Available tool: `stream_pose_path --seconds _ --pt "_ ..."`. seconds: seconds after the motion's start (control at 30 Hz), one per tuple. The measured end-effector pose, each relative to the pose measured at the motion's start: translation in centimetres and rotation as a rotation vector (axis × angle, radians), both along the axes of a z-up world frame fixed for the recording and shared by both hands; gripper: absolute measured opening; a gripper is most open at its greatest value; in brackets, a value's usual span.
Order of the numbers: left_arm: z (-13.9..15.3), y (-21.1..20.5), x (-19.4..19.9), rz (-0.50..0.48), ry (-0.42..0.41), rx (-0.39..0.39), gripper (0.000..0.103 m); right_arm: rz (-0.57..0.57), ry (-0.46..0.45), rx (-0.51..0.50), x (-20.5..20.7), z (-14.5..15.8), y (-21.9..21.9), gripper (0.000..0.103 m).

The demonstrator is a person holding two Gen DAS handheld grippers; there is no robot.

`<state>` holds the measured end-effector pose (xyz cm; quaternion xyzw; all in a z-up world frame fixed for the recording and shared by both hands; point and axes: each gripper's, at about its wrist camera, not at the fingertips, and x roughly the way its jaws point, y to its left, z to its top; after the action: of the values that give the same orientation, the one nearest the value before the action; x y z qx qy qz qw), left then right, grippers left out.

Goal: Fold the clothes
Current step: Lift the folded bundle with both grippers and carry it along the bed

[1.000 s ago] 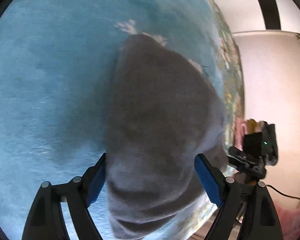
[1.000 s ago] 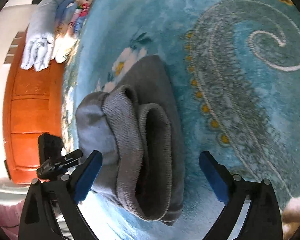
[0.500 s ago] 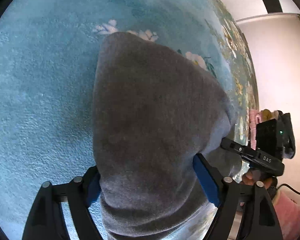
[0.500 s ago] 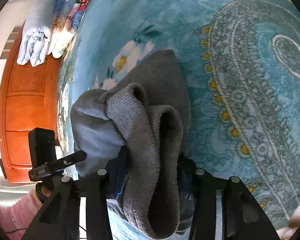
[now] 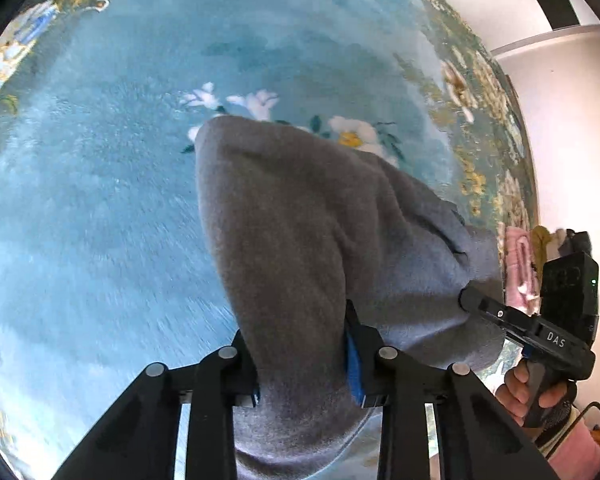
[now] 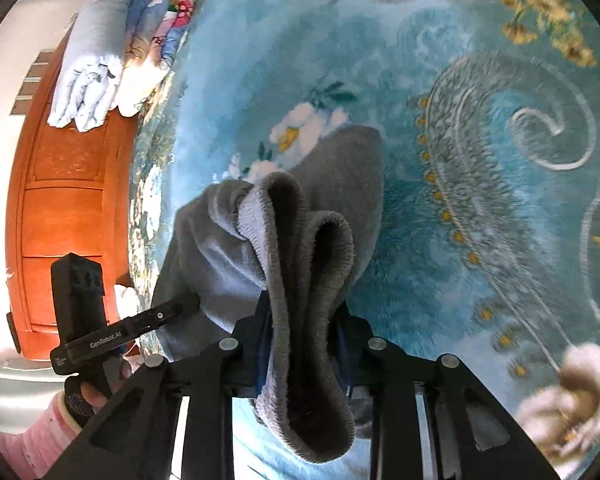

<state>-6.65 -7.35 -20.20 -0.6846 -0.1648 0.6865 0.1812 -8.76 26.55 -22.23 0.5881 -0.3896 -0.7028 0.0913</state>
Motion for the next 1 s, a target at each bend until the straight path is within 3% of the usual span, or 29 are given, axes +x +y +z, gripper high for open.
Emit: stream_pose_path --seconds 0.17,0.27,0.57,0.83,1.0 --pt "5.3 1.8 3.2 0.078 0.033 0.042 0.033 -0.003 0.051 -0.004 2.7 5.3 2.0 0.028" --pt "8.1 2.6 4.5 0.07 0.046 0.066 0.033 -0.004 0.078 0.005 4.6 8.6 3.1 0.028" --pt "17.3 7.4 5.3 -0.138 0.157 0.109 0.033 -0.168 0.139 0.027 11.4 17.7 5.6 0.028" --pt "24.0 15.4 5.4 -0.322 0.244 0.202 0.034 -0.344 0.203 0.103 16.8 25.2 9.3 0.028" --pt "27.8 21.1 6.7 -0.39 0.259 0.264 0.034 -0.446 0.248 0.122 20.5 29.4 14.2 0.028"
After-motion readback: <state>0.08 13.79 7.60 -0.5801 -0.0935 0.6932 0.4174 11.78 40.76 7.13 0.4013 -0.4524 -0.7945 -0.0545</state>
